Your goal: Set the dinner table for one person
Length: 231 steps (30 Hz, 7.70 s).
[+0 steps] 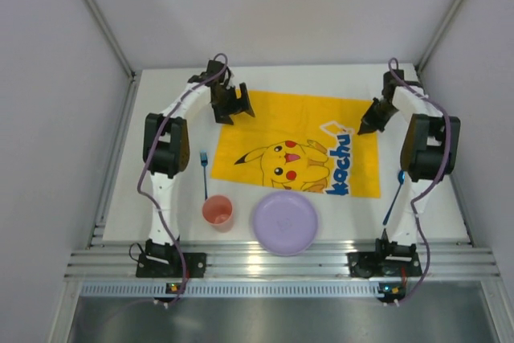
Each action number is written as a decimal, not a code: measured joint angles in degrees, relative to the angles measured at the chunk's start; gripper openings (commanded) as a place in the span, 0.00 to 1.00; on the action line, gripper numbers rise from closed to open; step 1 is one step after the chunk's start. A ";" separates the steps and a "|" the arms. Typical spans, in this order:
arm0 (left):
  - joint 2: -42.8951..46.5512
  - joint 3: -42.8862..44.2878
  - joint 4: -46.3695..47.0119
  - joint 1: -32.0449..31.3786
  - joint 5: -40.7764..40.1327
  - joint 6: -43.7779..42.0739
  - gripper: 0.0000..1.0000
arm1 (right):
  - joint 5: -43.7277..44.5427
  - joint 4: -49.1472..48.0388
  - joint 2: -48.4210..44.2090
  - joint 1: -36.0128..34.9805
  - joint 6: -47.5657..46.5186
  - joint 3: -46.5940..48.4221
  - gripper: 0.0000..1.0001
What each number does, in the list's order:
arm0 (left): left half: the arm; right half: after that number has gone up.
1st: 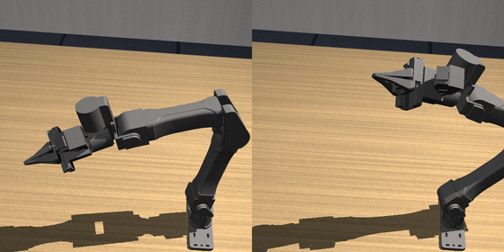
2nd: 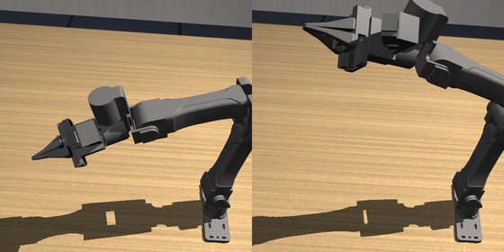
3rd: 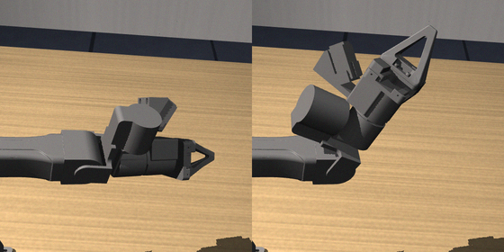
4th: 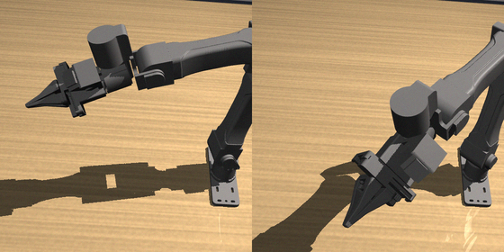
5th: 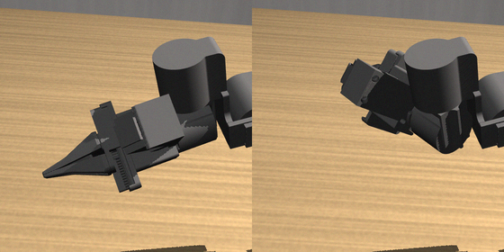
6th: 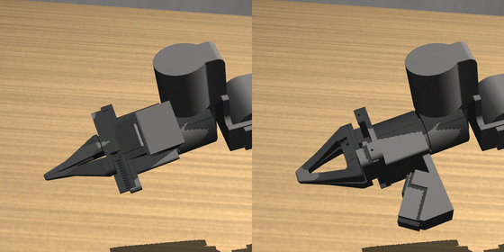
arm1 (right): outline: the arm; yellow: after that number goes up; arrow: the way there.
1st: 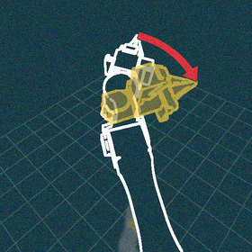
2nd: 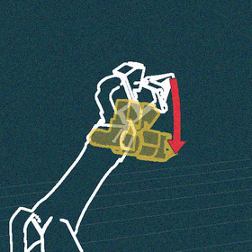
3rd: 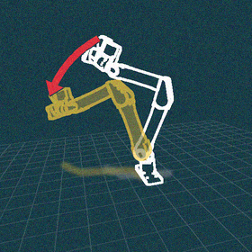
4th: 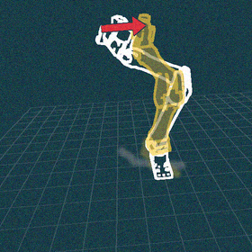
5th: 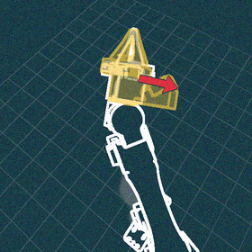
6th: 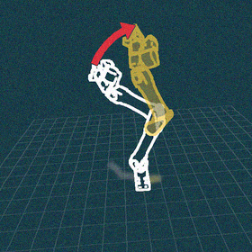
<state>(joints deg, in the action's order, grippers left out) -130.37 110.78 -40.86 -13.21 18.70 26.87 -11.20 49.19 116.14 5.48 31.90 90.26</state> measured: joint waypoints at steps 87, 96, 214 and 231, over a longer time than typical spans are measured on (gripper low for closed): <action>38.75 -32.61 3.91 16.28 -3.06 6.45 0.93 | -9.07 -8.59 -26.95 -36.76 -8.50 -41.27 0.50; 47.04 -36.00 -0.44 16.35 -4.79 3.67 0.91 | -9.49 -11.45 -23.76 -40.22 -6.84 -41.33 0.00; 59.87 -46.51 -8.87 12.48 -23.32 4.46 0.94 | 8.83 19.28 1.38 -27.26 -15.65 35.15 0.00; 59.56 -46.86 -8.85 12.48 -19.58 4.50 0.93 | 21.22 23.43 19.21 -15.04 -11.82 46.90 0.04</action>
<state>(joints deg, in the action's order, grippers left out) -70.81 63.92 -49.71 -0.73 -0.89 31.38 10.02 72.62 135.35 -9.56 20.08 137.16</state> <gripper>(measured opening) 0.931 0.052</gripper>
